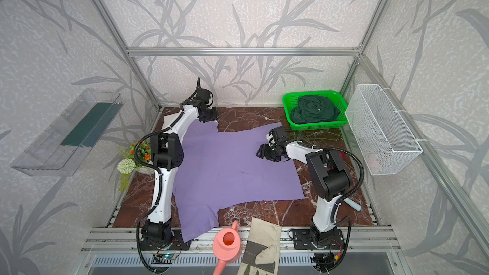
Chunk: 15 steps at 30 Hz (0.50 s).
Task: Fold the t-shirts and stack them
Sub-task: 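Smooth the far edge with the right gripper while the left gripper holds the corner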
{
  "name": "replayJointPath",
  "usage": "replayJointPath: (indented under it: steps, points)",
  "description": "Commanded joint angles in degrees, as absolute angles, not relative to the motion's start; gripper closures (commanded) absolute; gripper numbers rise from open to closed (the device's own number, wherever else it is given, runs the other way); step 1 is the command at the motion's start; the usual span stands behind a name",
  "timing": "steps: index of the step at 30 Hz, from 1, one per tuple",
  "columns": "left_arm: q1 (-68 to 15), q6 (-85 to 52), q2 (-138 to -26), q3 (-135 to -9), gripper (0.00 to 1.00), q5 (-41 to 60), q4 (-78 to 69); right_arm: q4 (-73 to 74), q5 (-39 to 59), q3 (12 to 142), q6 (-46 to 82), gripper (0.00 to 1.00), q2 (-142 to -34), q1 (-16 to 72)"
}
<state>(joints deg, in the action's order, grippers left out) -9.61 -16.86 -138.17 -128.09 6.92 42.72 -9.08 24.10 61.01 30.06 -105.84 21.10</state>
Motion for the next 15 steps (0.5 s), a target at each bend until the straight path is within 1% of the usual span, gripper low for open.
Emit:
replayJointPath:
  steps: [1,3,5,11,15]
  points:
    - [-6.7,-14.8,-129.3,-120.1,0.66,6.0,39.0,-8.7,24.4,62.5,30.2,0.37,-105.6,21.2]
    - [-3.9,-17.5,-126.5,-115.0,0.66,6.7,36.1,-9.4,24.3,63.2,29.5,0.37,-105.6,21.1]
    - [-0.9,-18.8,-125.6,-112.5,0.67,7.5,35.6,-10.2,23.9,64.2,28.6,0.37,-105.5,21.2]
    - [3.4,-17.8,-128.0,-112.7,0.67,7.8,36.3,-10.5,21.5,67.7,25.9,0.37,-104.2,21.0]
    - [5.0,-17.7,-130.6,-114.9,0.67,9.0,35.9,-11.7,22.6,72.1,24.7,0.36,-105.5,19.1]
